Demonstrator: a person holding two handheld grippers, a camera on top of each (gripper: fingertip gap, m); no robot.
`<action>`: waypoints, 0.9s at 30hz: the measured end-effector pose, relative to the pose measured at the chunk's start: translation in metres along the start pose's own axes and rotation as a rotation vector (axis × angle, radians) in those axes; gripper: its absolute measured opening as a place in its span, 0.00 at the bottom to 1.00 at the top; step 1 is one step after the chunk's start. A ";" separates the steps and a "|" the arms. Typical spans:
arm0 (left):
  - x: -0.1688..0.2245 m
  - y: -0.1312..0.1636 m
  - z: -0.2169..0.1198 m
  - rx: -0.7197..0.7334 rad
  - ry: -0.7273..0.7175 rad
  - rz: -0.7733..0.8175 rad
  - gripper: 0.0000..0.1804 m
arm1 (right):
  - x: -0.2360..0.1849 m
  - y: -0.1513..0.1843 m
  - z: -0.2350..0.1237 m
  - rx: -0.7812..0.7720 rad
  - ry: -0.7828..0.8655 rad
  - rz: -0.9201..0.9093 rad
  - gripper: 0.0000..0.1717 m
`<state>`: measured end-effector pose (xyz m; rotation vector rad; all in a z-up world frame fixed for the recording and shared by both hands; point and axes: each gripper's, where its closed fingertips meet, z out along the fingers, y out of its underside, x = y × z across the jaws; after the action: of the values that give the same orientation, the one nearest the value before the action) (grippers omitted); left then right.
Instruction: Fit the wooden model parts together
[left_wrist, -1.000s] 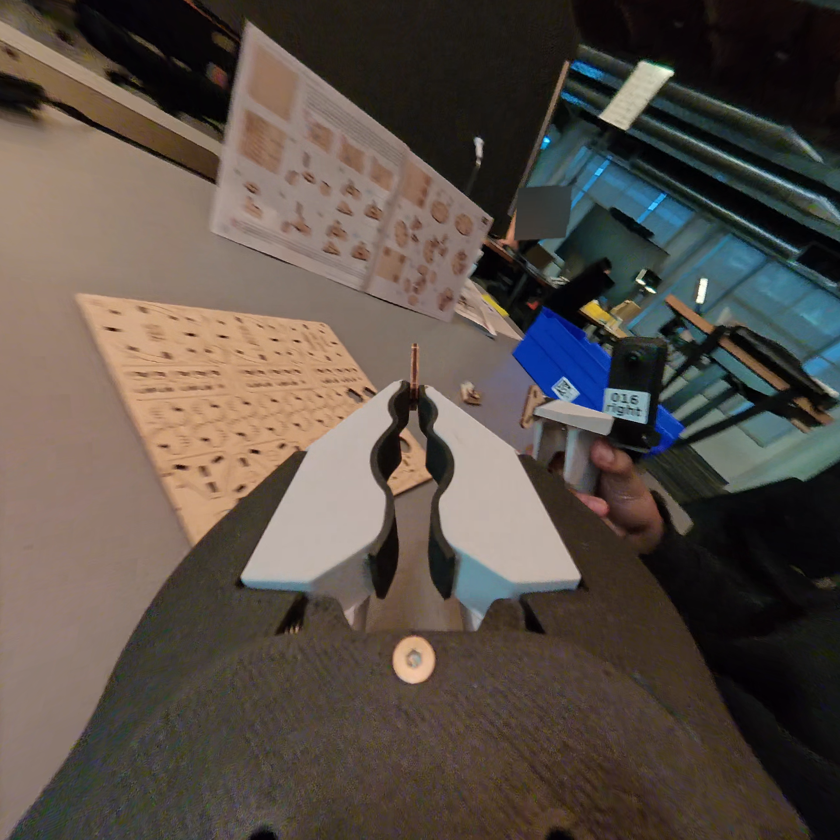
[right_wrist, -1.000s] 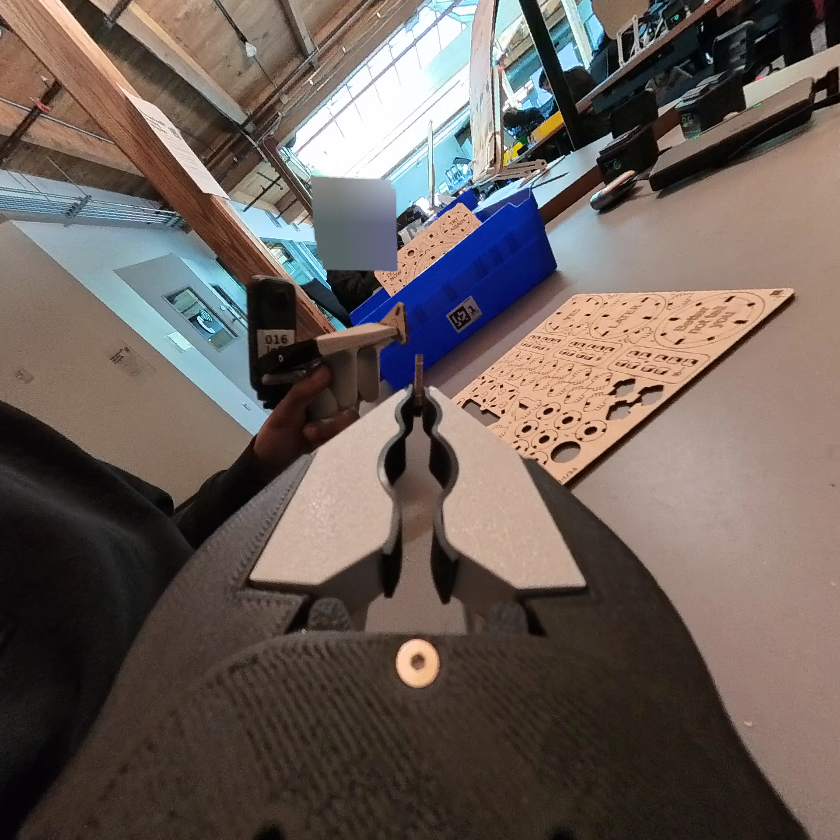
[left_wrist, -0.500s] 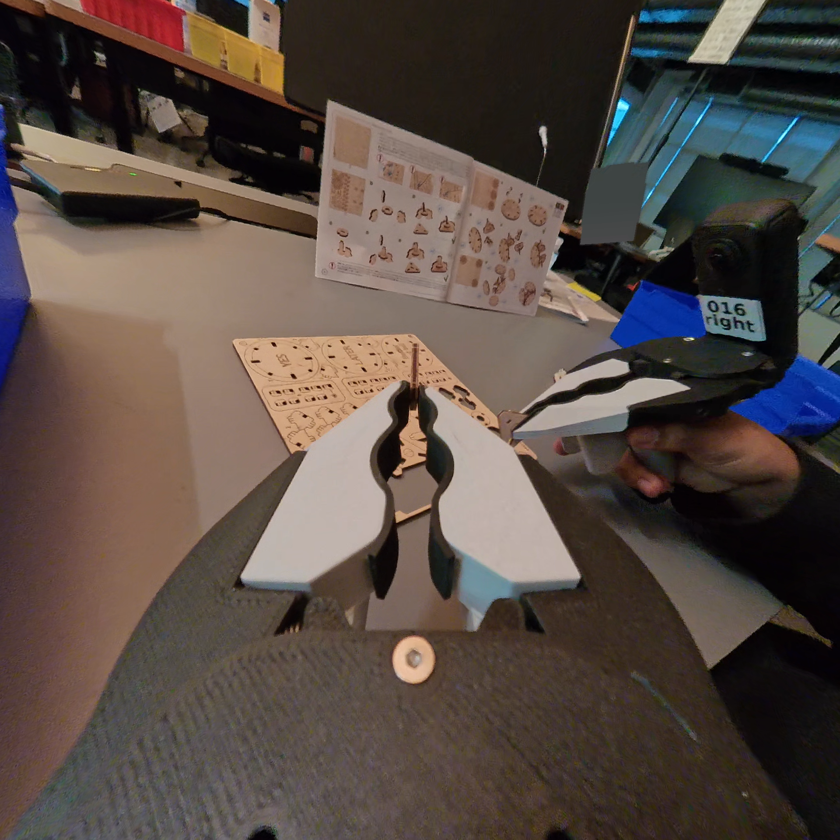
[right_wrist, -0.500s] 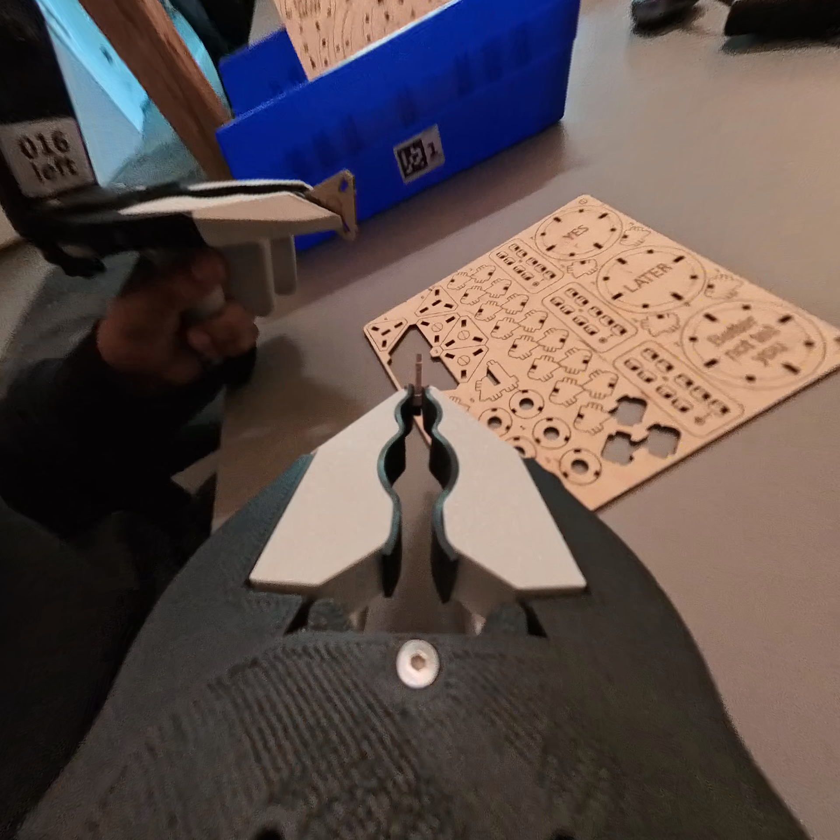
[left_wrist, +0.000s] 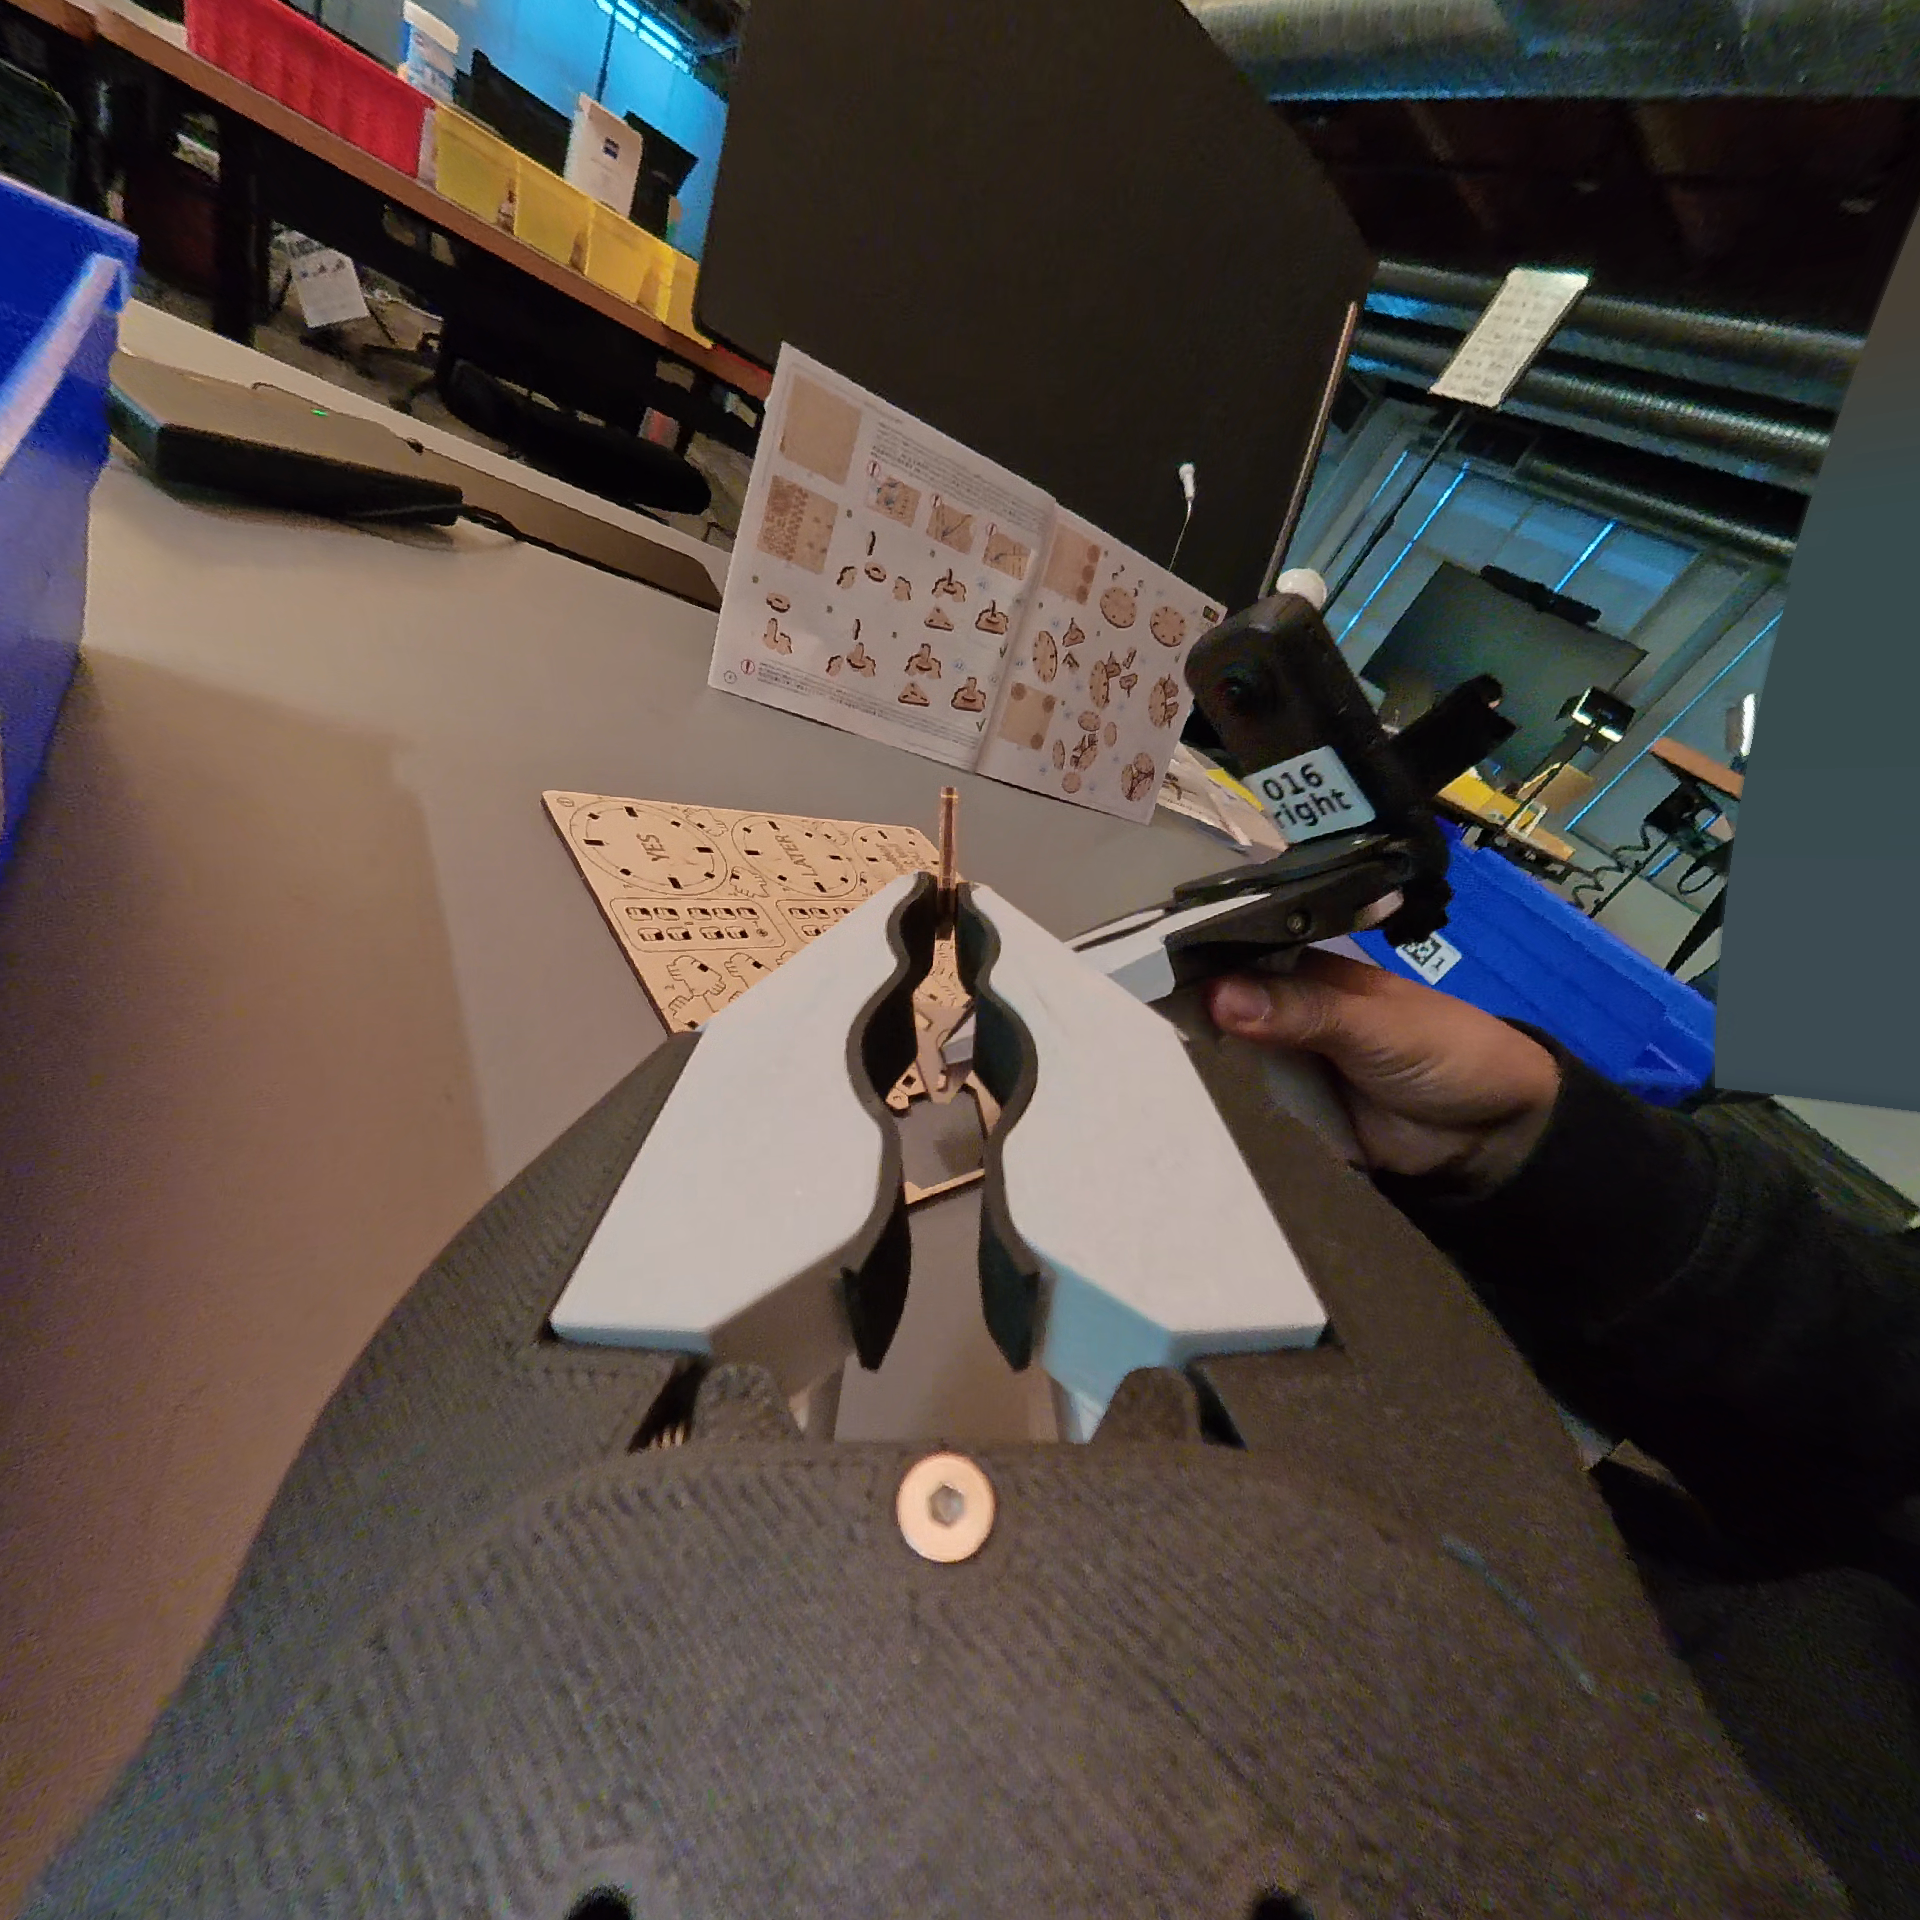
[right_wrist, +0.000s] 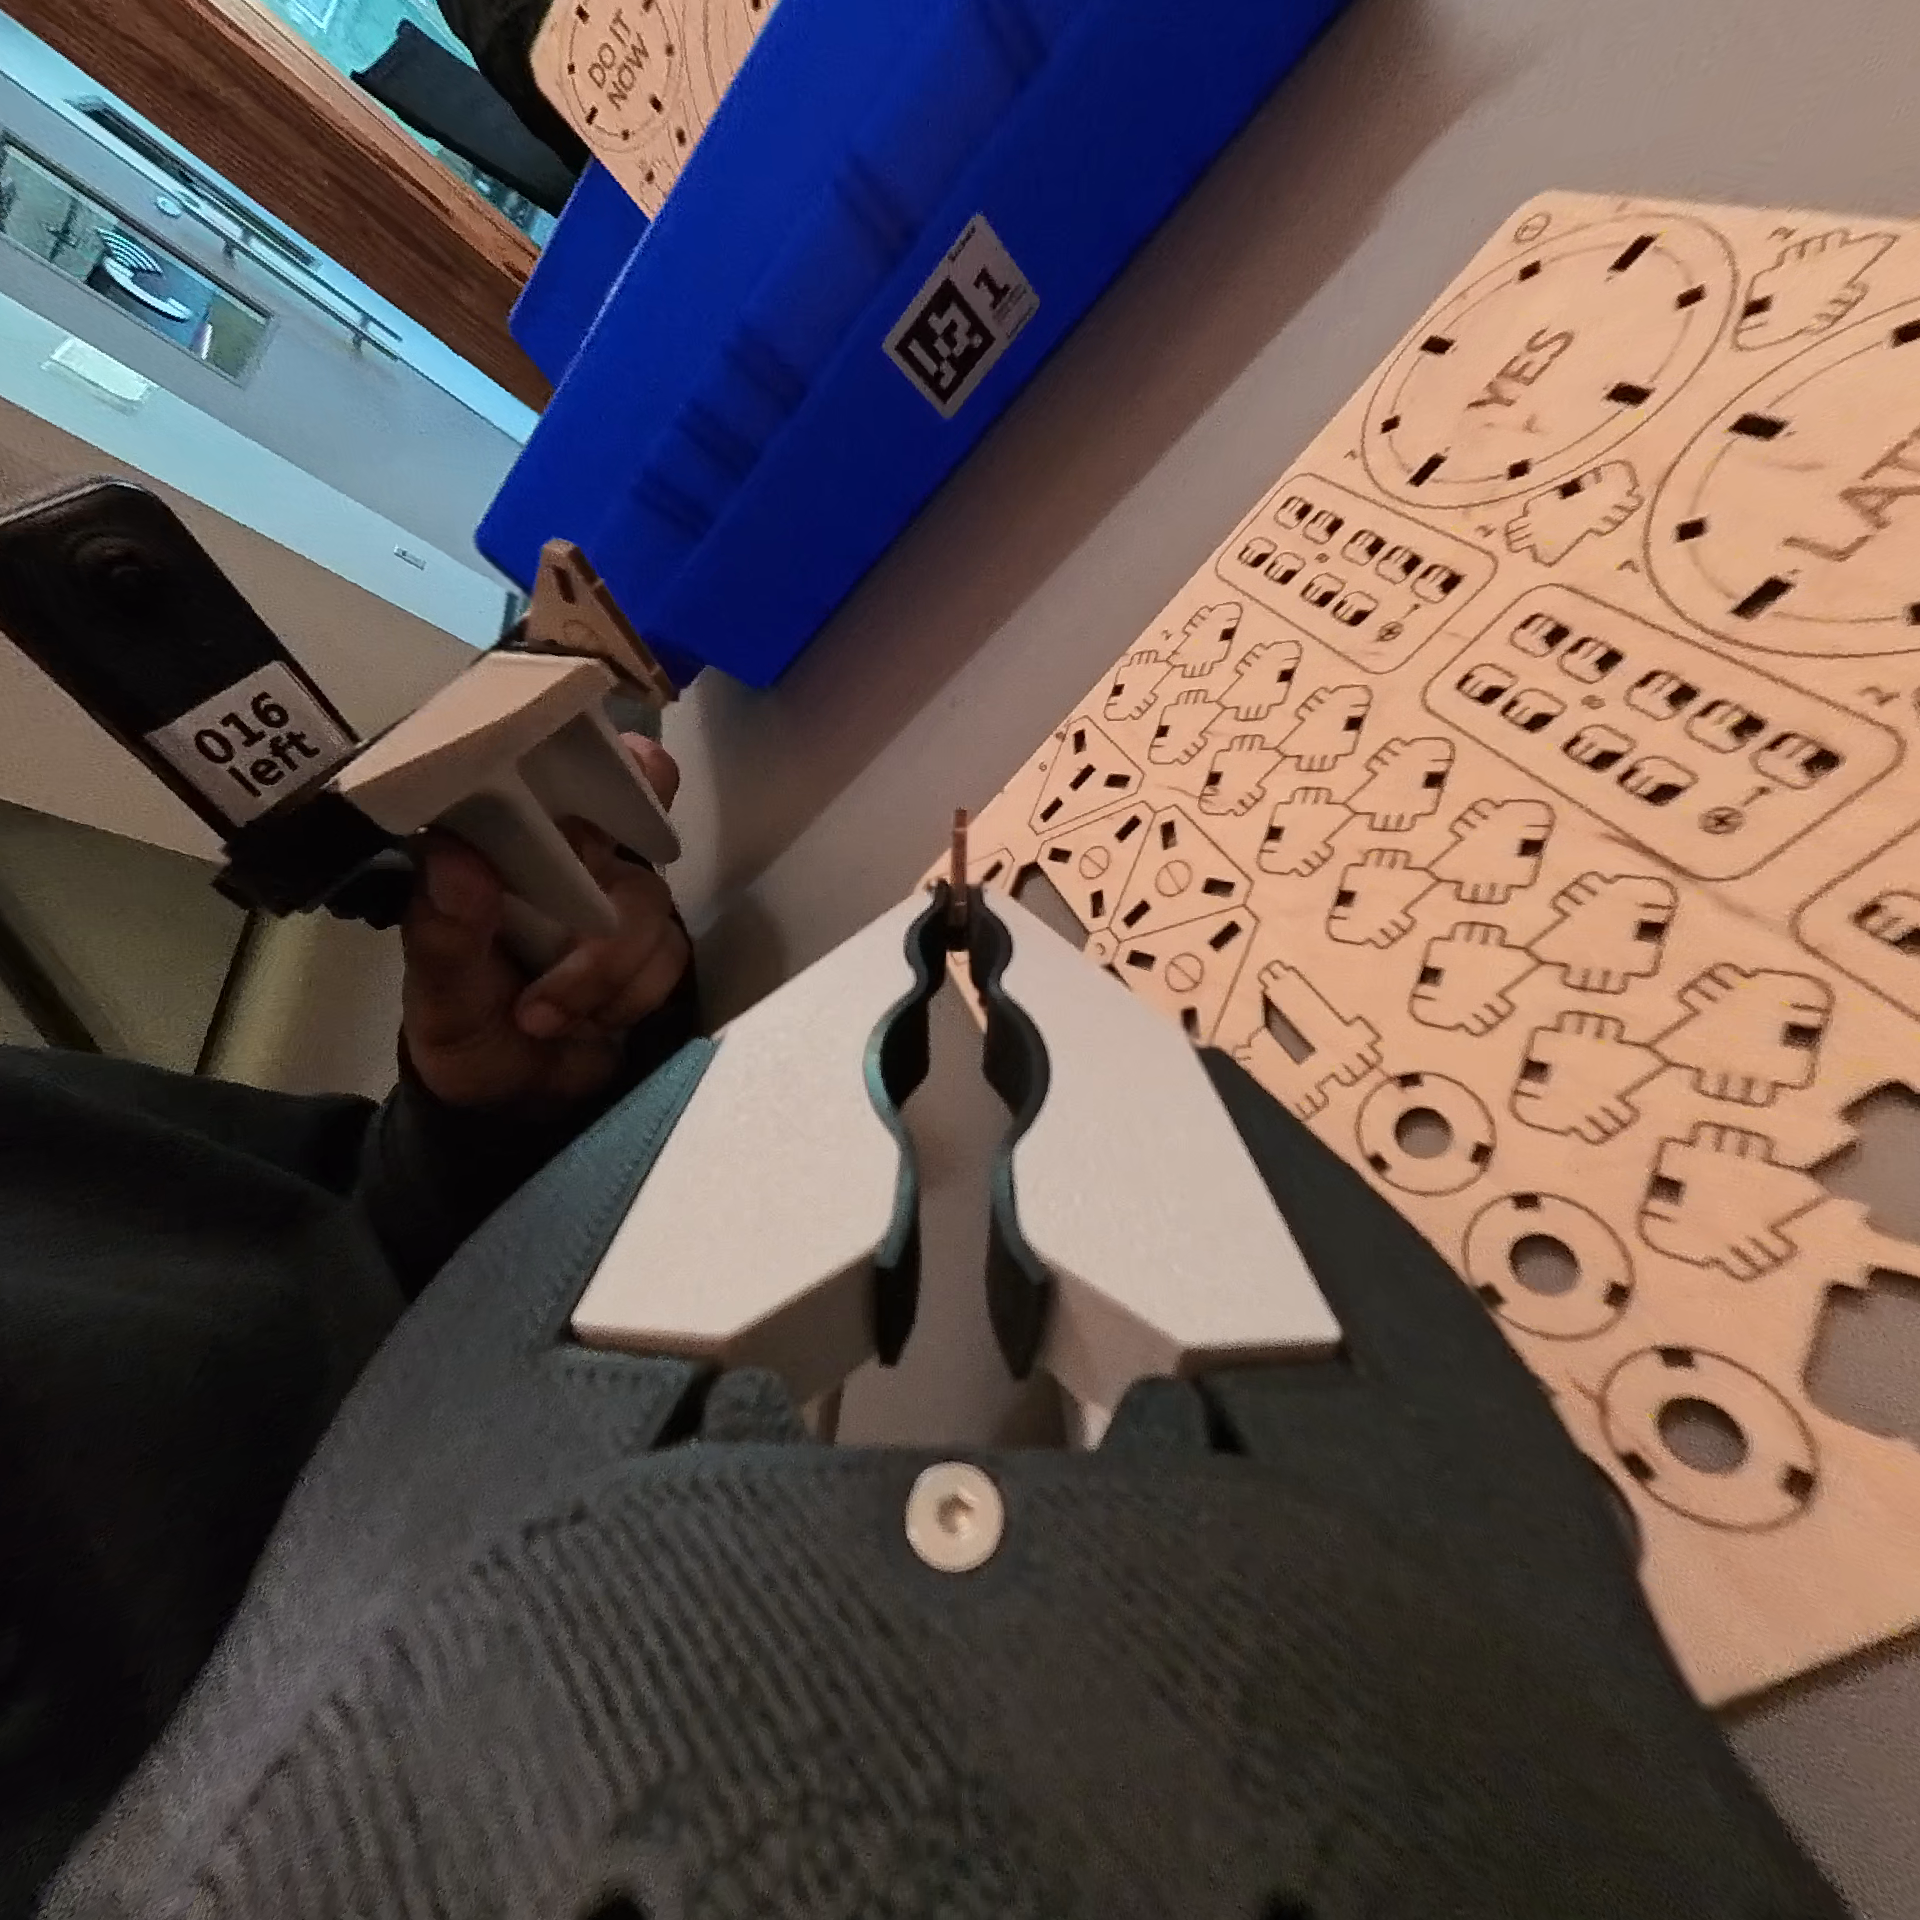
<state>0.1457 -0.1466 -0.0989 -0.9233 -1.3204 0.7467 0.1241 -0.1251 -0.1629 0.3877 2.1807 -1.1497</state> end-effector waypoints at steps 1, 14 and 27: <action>-0.001 0.000 0.000 0.004 0.002 -0.010 0.00 | 0.001 0.001 0.002 -0.007 0.005 0.002 0.00; -0.001 0.000 -0.001 0.003 0.003 -0.018 0.00 | 0.000 0.012 0.018 -0.150 0.017 -0.048 0.12; -0.002 -0.001 -0.001 0.010 0.011 -0.033 0.00 | 0.014 -0.006 -0.008 -0.100 0.201 -0.329 0.10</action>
<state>0.1467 -0.1490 -0.0990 -0.8946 -1.3183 0.7212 0.1076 -0.1224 -0.1650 0.1051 2.5359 -1.2093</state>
